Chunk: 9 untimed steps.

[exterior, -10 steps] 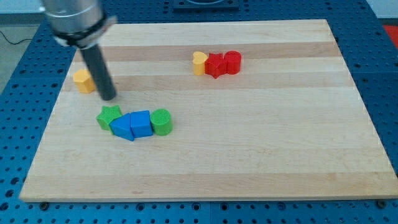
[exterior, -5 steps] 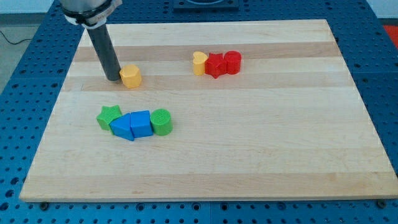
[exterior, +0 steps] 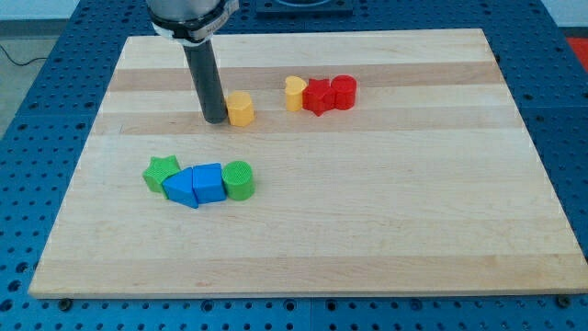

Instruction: Drag yellow pentagon towards yellow heart

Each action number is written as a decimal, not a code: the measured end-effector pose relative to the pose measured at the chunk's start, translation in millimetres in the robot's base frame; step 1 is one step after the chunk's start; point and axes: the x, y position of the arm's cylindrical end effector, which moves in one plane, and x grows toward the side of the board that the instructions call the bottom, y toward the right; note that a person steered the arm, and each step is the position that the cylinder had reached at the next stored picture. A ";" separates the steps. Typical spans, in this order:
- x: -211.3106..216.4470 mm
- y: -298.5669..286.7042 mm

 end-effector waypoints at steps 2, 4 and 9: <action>7.4 6.7; -8.2 45.2; -13.9 55.9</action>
